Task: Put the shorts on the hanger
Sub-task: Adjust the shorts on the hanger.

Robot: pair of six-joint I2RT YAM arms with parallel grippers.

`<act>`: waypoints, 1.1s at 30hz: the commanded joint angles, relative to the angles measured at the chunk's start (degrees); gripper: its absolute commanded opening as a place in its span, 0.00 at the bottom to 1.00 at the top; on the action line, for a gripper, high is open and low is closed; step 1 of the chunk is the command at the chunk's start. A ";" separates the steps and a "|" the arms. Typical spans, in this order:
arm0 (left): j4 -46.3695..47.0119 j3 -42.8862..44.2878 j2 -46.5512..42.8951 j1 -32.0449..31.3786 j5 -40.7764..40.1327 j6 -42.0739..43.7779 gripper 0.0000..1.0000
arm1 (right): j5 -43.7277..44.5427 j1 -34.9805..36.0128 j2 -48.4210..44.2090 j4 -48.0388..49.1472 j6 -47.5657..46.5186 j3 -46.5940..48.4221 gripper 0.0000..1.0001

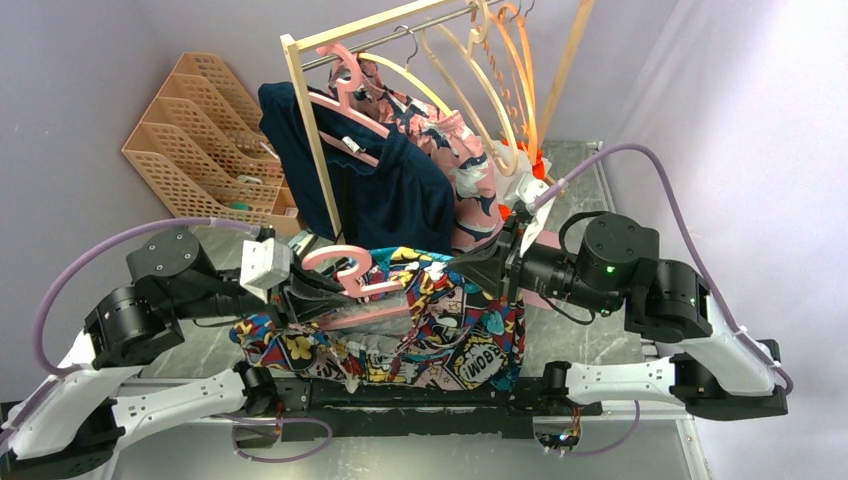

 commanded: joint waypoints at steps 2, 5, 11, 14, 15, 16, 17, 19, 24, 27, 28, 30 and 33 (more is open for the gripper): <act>3.35 1.16 -2.30 0.10 -1.28 -0.73 0.07 | 6.95 0.11 -1.75 -4.07 2.34 -0.79 0.00; 3.33 1.30 -2.73 0.10 -1.67 -0.79 0.07 | 7.36 0.11 -1.84 -5.36 3.27 0.27 0.12; 3.74 1.79 -2.16 0.10 -1.36 -0.55 0.07 | -2.40 0.09 -3.50 0.34 2.36 1.23 0.58; 3.67 2.93 -0.93 0.09 -0.46 -0.13 0.07 | -5.62 0.09 -0.79 1.17 0.53 4.52 0.59; 3.48 3.76 -0.29 0.10 -0.25 0.02 0.07 | -6.70 0.11 0.97 1.07 -0.56 5.94 0.59; 3.26 4.19 0.25 0.10 0.13 0.17 0.07 | -7.52 0.11 2.12 1.04 -1.33 7.18 0.59; 2.96 4.98 0.71 0.10 0.52 0.22 0.07 | -8.38 0.05 3.27 1.19 -2.04 8.33 0.59; 2.59 5.87 1.41 0.10 1.19 0.21 0.07 | -10.46 0.11 5.18 1.17 -3.22 9.61 0.59; 1.88 6.95 2.08 0.10 2.54 -0.21 0.07 | -9.92 0.11 8.91 -0.45 -4.50 9.55 0.53; 1.73 7.15 1.74 0.09 2.44 -0.15 0.07 | -6.38 0.11 8.14 0.25 -4.02 7.14 0.39; 1.73 7.08 1.56 0.10 2.31 -0.14 0.07 | -5.50 0.07 7.59 0.51 -3.76 6.35 0.34; 1.58 6.99 1.08 0.10 2.09 -0.13 0.07 | -3.56 0.05 5.97 0.49 -2.93 5.07 0.29; 1.29 6.69 0.47 0.10 1.90 0.00 0.07 | -1.54 0.11 4.00 -0.55 -1.58 4.00 0.27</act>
